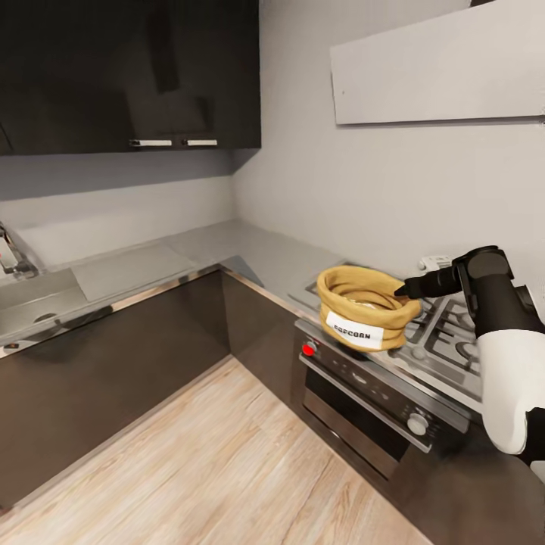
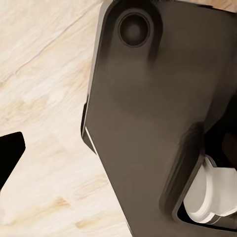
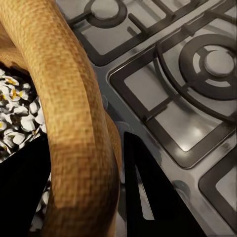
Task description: In the kitchen, take the popcorn bag from the countertop, put it into the microwave, and heat it until the popcorn is cooked so the cooked popcorn ends up inside the bag.
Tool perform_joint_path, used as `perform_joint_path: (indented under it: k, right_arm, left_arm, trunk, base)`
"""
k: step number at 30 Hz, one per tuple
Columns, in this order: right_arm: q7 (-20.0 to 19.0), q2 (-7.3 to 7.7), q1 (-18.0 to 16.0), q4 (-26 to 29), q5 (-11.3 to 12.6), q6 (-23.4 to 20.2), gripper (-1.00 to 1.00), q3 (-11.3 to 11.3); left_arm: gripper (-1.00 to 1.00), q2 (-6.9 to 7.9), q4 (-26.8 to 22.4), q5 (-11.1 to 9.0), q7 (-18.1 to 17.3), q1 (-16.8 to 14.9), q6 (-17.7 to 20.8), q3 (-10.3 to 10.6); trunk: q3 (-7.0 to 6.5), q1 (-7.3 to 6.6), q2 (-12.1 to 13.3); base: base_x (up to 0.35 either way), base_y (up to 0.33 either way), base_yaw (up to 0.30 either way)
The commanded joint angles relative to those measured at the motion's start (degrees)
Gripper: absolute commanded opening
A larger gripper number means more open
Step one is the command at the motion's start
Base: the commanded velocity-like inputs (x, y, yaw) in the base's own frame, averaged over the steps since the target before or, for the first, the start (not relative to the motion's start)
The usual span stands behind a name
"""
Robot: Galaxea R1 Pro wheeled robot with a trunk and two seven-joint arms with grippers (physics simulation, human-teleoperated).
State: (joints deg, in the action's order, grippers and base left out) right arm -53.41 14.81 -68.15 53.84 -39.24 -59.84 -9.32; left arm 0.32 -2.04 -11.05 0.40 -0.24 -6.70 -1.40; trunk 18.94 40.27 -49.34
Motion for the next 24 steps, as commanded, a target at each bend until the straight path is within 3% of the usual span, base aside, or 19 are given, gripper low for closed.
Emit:
perform_joint_path:
  k: [1,11,24]
  right_arm:
    - [-0.56,0.05,-0.05,0.04,-0.56,-0.16,-1.00,-0.08]
    - [-0.51,0.03,0.09,-0.03,-0.48,-0.16,-1.00,-0.11]
    - [-0.64,-0.57,4.87,0.03,0.04,-0.16,-1.00,-0.14]
  left_arm:
    - [1.00,-0.01,0.02,-0.19,0.04,-0.03,-0.16,-0.10]
    - [1.00,0.01,0.02,-0.15,0.04,-0.03,-0.22,-0.10]
    - [1.00,-0.06,0.02,-0.15,0.04,-0.03,-0.16,-0.10]
  trunk:
    - [-0.02,0.01,-0.05]
    - [-0.93,0.01,-0.05]
    - [-2.10,0.01,-0.05]
  base:
    - [0.000,0.000,-0.079]
    - [0.000,0.000,-0.078]
    - [0.000,0.000,-0.078]
